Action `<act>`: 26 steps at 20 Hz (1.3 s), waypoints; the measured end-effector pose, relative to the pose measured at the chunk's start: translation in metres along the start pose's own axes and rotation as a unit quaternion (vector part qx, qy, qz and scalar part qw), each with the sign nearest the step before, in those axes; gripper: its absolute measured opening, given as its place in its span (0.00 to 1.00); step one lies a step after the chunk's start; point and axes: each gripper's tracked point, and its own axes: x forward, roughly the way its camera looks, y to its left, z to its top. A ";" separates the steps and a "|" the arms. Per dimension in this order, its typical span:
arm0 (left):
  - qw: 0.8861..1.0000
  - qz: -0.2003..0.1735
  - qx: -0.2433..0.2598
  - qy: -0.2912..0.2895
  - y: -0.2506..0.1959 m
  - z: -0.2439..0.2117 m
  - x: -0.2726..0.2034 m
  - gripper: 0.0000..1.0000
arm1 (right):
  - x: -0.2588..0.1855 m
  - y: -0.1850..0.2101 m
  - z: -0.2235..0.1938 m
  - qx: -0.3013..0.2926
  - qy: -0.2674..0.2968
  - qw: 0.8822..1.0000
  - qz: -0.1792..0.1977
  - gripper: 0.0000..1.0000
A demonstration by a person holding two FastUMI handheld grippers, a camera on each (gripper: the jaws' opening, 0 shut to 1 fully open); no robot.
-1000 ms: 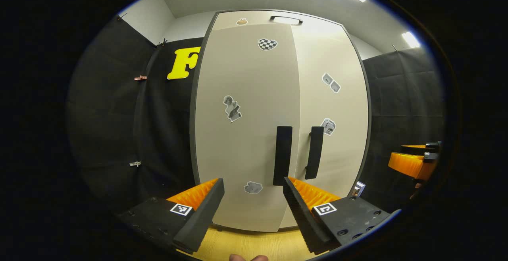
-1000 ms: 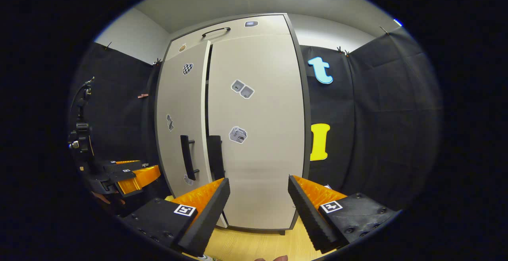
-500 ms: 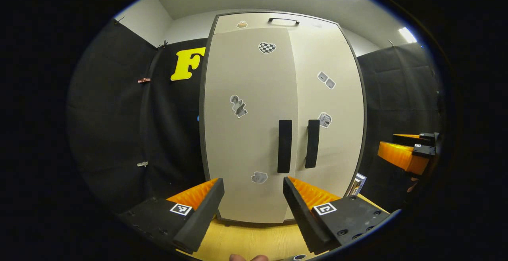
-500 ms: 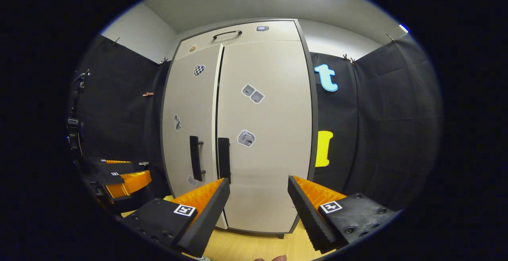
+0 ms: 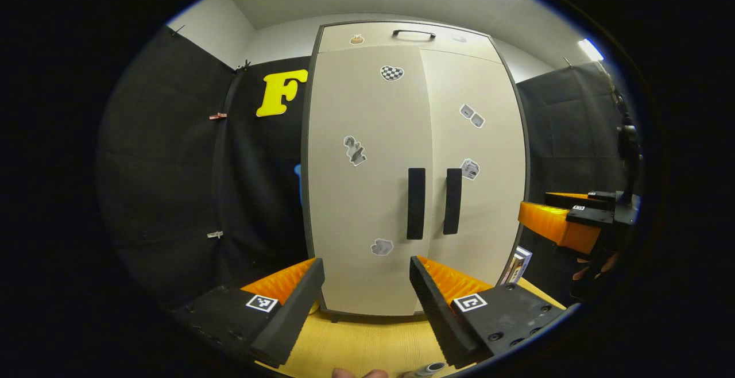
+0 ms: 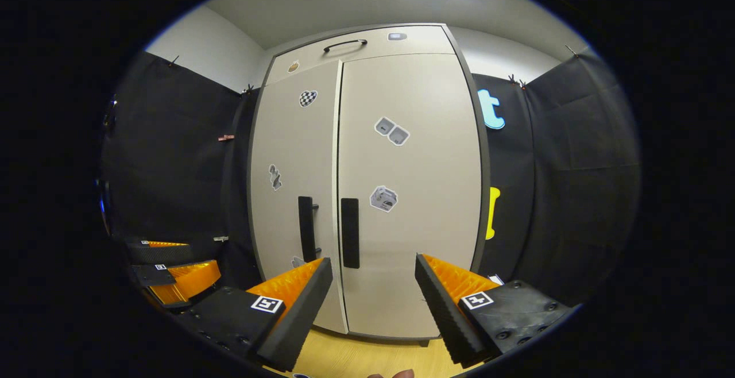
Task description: Grasp the bottle in the cabinet with the left hand and place it on the coaster, then close the right door with the right hand and the left door with the left hand.
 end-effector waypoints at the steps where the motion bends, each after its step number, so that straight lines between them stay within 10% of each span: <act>1: 1.000 0.001 -0.001 0.002 0.001 -0.002 0.000 0.95 | 0.001 0.002 -0.001 0.000 0.003 1.000 0.003 0.96; 26: 0.999 -0.047 0.007 -0.010 -0.021 -0.001 0.012 0.95 | -0.019 -0.028 -0.006 -0.003 0.006 0.997 -0.073 0.96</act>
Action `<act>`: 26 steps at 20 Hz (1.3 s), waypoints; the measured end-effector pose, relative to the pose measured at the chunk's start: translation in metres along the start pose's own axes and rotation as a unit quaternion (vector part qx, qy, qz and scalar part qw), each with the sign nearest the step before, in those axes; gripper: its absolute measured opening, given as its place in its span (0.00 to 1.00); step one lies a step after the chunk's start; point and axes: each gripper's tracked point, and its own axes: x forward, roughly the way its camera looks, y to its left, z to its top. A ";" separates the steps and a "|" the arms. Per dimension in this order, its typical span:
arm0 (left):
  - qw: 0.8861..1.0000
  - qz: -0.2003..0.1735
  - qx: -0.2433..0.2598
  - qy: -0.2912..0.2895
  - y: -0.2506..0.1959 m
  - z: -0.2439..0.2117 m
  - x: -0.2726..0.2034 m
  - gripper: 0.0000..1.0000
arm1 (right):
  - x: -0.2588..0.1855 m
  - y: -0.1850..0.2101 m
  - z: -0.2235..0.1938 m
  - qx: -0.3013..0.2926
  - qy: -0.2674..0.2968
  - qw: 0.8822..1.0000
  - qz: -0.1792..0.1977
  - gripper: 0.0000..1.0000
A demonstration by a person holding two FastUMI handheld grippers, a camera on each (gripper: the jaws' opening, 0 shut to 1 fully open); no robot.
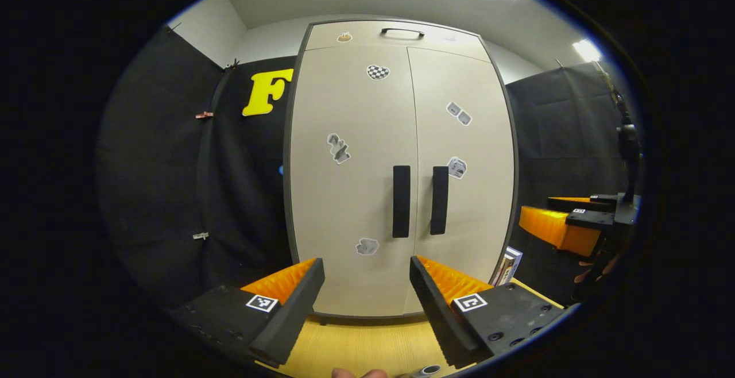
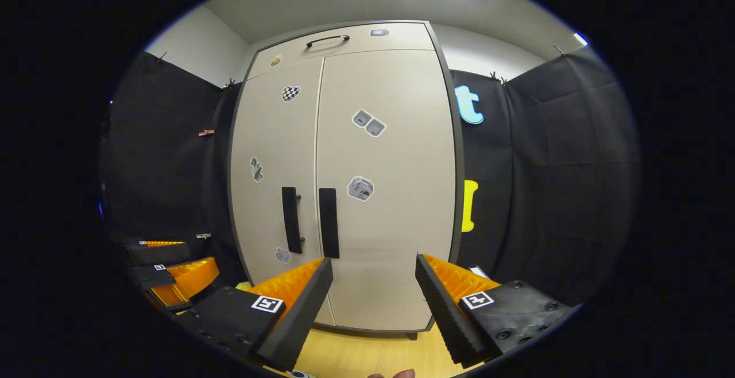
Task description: Grasp the bottle in the cabinet with the left hand and place it on the coaster, then close the right door with the right hand and the left door with the left hand.
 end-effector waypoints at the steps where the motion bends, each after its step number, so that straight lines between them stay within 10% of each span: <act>1: 1.000 -0.004 0.004 -0.002 -0.001 0.002 0.001 0.95 | -0.003 0.000 0.001 -0.002 -0.002 1.000 -0.004 0.96; 26: 1.000 -0.008 -0.001 0.001 0.012 0.001 -0.001 0.95 | -0.009 0.010 0.002 -0.004 -0.009 1.000 -0.014 0.96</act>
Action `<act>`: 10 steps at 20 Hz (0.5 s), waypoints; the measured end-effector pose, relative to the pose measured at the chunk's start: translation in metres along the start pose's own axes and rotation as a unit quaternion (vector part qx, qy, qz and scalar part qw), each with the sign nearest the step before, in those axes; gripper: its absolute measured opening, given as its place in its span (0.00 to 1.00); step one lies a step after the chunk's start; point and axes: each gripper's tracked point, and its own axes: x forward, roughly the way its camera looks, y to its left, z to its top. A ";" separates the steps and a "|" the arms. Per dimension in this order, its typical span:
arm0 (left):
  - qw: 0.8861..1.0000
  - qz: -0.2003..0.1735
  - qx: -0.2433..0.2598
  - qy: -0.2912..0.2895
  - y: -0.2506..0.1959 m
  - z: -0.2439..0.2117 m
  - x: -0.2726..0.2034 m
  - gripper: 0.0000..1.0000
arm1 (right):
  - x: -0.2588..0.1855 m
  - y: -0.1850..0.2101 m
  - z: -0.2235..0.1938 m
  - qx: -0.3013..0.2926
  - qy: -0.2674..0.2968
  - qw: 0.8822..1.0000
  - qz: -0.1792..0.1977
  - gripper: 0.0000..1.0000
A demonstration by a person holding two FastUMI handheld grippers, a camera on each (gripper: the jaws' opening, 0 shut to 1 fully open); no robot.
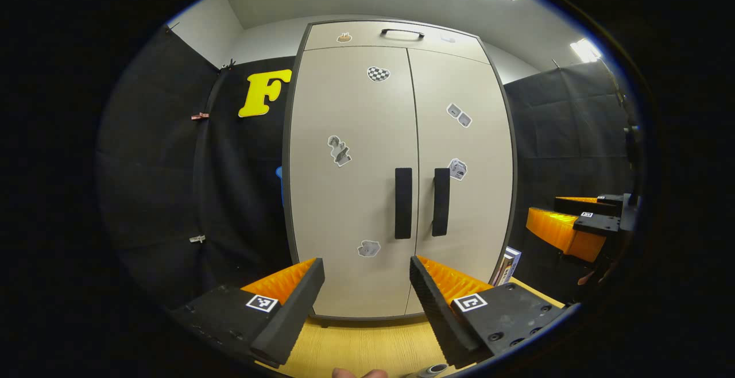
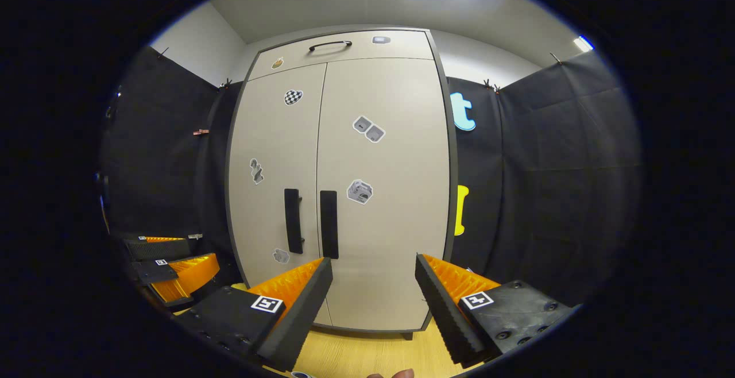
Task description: Grasp the bottle in the cabinet with the left hand and place it on the coaster, then close the right door with the right hand and the left door with the left hand.
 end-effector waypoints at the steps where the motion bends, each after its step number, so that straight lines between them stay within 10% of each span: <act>1: 1.000 -0.001 0.001 0.000 -0.001 -0.001 0.000 0.95 | 0.000 0.001 0.000 0.000 0.000 1.000 0.001 0.96; 10: 1.000 -0.002 0.006 -0.001 -0.003 0.001 -0.004 0.95 | -0.004 0.001 0.003 0.000 -0.004 1.000 0.002 0.96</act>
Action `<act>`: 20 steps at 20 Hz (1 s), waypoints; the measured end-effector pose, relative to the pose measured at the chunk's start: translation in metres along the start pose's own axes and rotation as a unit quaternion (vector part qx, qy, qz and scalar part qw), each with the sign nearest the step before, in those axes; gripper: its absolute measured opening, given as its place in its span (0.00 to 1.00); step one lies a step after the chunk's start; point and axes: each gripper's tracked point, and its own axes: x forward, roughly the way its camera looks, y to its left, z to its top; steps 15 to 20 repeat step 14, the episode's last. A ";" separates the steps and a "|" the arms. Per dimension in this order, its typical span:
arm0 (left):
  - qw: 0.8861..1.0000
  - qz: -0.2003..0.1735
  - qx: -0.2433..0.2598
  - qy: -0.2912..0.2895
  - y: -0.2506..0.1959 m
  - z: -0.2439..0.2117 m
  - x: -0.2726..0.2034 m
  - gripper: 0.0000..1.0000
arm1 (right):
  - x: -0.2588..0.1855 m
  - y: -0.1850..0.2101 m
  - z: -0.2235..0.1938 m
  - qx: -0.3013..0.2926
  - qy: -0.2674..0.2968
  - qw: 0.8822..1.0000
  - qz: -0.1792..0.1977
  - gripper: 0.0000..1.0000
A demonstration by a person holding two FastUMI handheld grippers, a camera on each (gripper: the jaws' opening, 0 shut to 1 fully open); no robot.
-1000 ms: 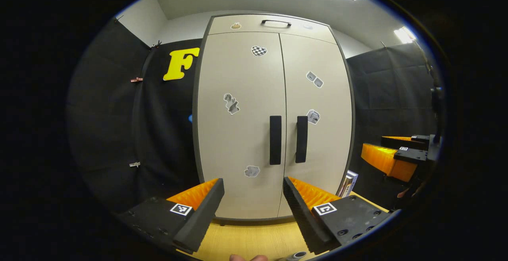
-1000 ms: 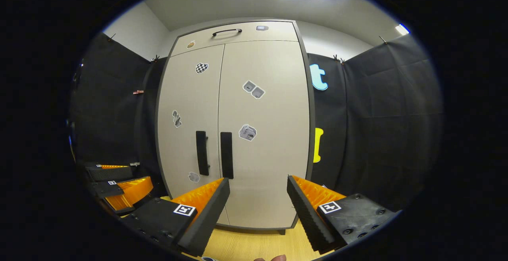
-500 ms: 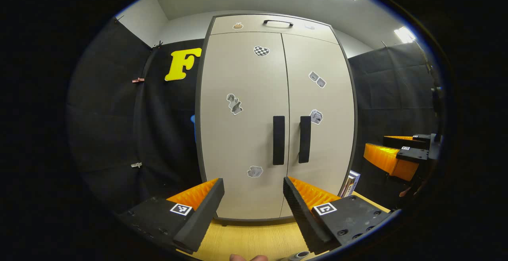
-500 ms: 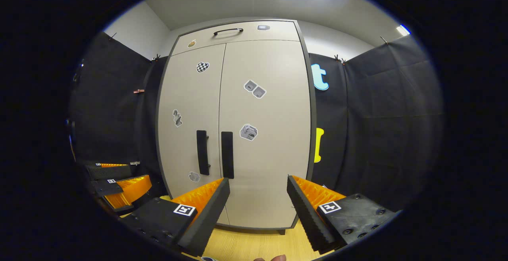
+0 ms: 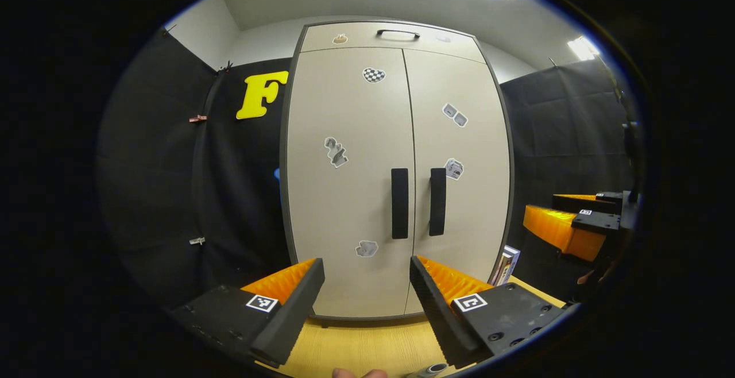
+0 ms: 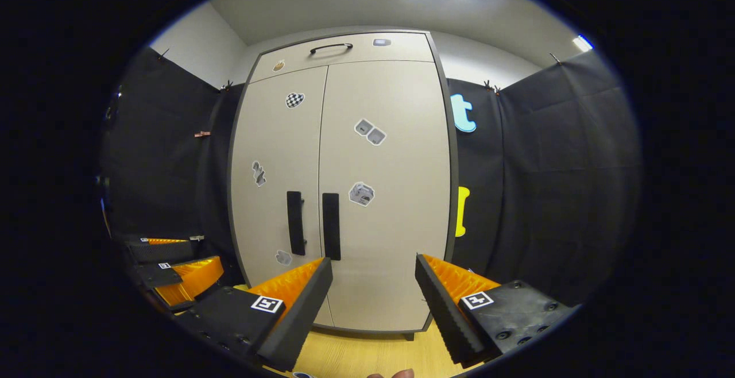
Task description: Grasp the bottle in the cabinet with the left hand and place it on the coaster, then close the right door with the right hand and the left door with the left hand.
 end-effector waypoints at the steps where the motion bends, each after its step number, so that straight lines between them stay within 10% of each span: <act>1: 1.000 0.000 0.001 0.000 0.000 -0.001 0.000 0.95 | 0.000 0.000 0.000 0.000 0.000 1.000 0.000 0.96; 20: 1.000 -0.002 0.005 -0.002 -0.005 0.001 -0.004 0.95 | -0.006 -0.002 0.000 0.001 0.000 1.000 -0.001 0.96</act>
